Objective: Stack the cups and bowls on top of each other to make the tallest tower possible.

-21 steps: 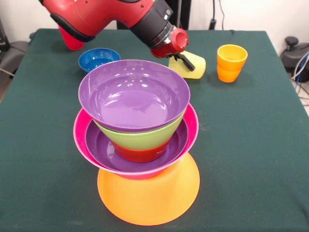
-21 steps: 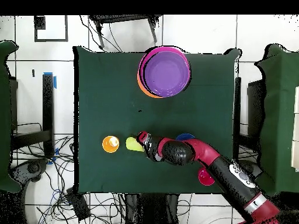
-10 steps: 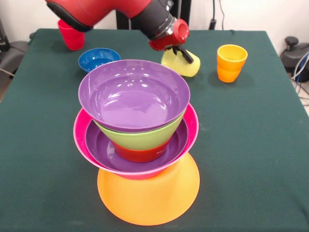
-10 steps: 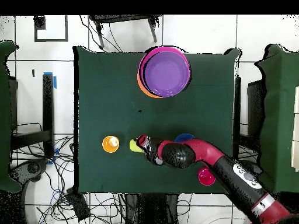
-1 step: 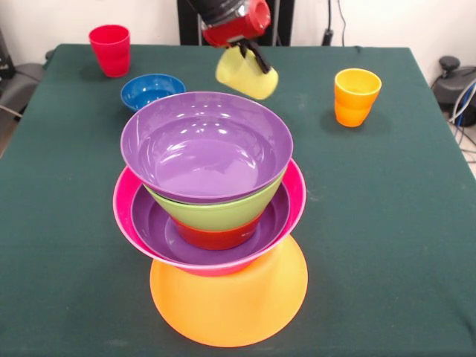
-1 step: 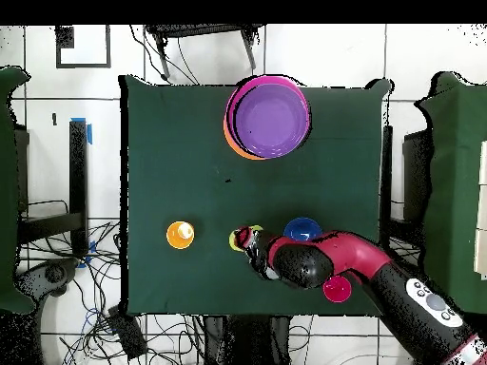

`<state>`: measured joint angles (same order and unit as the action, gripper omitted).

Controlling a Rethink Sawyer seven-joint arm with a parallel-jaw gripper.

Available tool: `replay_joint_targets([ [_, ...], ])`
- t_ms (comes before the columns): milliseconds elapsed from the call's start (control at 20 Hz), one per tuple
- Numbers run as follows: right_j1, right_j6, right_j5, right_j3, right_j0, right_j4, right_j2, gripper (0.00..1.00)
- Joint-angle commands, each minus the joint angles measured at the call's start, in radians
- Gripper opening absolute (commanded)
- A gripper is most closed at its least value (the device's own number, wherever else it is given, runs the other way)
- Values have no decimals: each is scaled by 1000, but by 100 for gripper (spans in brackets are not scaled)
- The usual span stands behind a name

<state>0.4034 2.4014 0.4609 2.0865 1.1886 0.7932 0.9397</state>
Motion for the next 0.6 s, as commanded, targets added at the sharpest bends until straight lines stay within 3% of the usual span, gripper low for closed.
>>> replay_joint_targets([
  [50, 128, 85, -105, 54, -102, -1, -29, 0],
  [400, 154, 177, -246, 20, -243, 17, -173, 0],
  [500, 148, 203, -303, 1, -305, 54, -271, 0],
  [600, 128, 252, -396, -33, -399, 92, -417, 0],
])
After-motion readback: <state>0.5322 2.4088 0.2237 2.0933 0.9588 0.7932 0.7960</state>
